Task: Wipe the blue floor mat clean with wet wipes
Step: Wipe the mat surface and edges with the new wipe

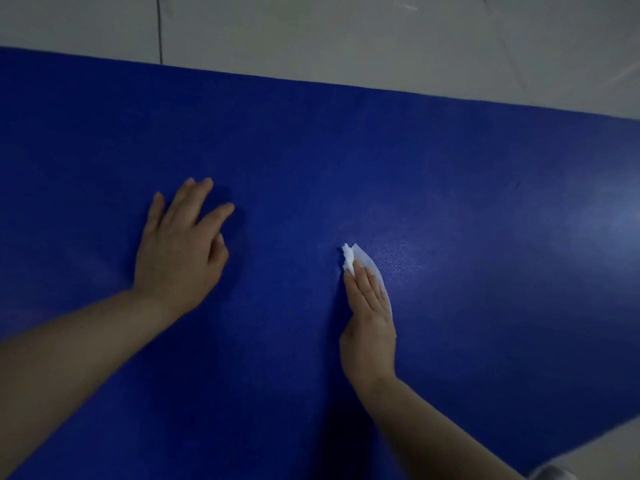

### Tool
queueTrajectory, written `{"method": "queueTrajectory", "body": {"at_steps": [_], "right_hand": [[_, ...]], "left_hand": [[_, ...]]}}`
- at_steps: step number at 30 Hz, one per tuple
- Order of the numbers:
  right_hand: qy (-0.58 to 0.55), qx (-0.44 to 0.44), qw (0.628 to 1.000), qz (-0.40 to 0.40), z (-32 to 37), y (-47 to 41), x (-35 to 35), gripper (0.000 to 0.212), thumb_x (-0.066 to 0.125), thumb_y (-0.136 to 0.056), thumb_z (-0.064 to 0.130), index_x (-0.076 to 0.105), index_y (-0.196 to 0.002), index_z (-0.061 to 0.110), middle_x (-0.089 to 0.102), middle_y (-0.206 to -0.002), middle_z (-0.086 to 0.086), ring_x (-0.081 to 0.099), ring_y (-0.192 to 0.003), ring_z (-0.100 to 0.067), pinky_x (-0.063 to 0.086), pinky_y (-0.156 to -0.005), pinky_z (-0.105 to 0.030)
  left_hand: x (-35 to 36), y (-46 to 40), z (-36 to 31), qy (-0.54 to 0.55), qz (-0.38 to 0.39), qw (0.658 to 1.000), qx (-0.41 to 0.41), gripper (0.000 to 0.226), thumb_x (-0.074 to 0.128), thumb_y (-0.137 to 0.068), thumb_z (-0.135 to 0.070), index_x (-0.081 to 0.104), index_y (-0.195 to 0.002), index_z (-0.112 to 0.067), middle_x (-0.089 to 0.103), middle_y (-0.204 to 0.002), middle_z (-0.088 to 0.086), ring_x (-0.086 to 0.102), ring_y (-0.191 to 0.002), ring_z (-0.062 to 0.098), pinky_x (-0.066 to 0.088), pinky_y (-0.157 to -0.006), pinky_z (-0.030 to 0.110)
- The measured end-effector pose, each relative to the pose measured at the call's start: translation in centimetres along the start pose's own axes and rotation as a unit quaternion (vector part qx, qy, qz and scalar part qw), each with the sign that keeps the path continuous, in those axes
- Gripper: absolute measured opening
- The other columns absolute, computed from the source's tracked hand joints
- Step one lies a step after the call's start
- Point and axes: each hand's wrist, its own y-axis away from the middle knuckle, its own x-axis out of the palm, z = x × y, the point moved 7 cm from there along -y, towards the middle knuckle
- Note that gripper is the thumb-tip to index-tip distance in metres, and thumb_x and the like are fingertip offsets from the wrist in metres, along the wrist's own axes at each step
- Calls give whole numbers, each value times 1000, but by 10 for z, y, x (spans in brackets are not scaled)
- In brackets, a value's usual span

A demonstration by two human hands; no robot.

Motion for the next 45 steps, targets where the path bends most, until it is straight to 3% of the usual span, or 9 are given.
{"method": "queueTrajectory", "body": {"at_steps": [4,10,13,16,21,27,34,41,45], "right_hand": [[-41,-7,999,-30,4,1,-8,82,56,-65,-31,49,-137,9,40,-146,1,17,-141,-5,43,-102,-51],[-48,-5,998,-33,21,4,0,61,47,-78,-7,47,-138,5,40,-146,-6,25,-138,-11,34,-112,-40],[-39,-156,984,70,70,26,19,60,37,-79,4,44,-139,6,35,-147,-5,30,-137,-18,12,-118,-24],[-7,-261,958,116,68,31,14,67,30,-74,-5,46,-138,8,41,-147,-5,35,-138,-19,19,-117,-32],[39,-136,989,36,-3,-9,-33,88,42,-61,-34,45,-140,5,38,-150,-4,29,-141,-17,33,-110,-42],[-9,75,997,-8,-45,-14,-43,84,48,-71,-32,42,-143,11,30,-151,6,19,-141,-4,51,-94,-49],[6,-91,995,31,42,24,7,70,27,-75,-5,39,-142,10,37,-150,-5,24,-143,-17,13,-118,-34],[-6,-205,969,139,61,21,16,68,27,-77,-5,38,-142,9,35,-151,-5,26,-143,-18,11,-119,-31],[38,-140,987,72,25,-9,-6,75,33,-75,-14,34,-146,11,28,-154,-5,21,-144,-18,16,-118,-33]], "left_hand": [[13,45,-19,-24,55,997,57,49,32,-91,-27,56,-131,-11,31,-153,14,24,-143,28,12,-115,55],[24,50,-15,-58,98,992,50,54,26,-90,-29,52,-134,-12,32,-152,14,28,-142,27,18,-114,57],[23,50,-15,-60,96,992,51,54,27,-90,-30,53,-134,-12,32,-152,14,28,-141,27,19,-114,56],[23,50,-15,-61,98,992,54,54,27,-90,-30,53,-134,-12,33,-152,14,28,-141,27,19,-114,56],[23,50,-16,-60,96,992,52,53,28,-91,-30,53,-134,-14,33,-152,12,30,-141,26,19,-114,55],[23,50,-16,-54,93,993,53,52,29,-90,-29,55,-133,-12,35,-151,13,31,-140,26,17,-115,54],[24,49,-17,-52,93,993,55,53,29,-90,-29,55,-132,-11,35,-151,15,31,-140,28,18,-115,55],[23,49,-15,-51,91,993,55,53,30,-89,-29,55,-132,-11,34,-151,14,30,-141,27,19,-114,56],[23,49,-17,-47,90,993,55,52,30,-89,-29,55,-132,-12,35,-151,13,31,-140,26,20,-114,56]]}}
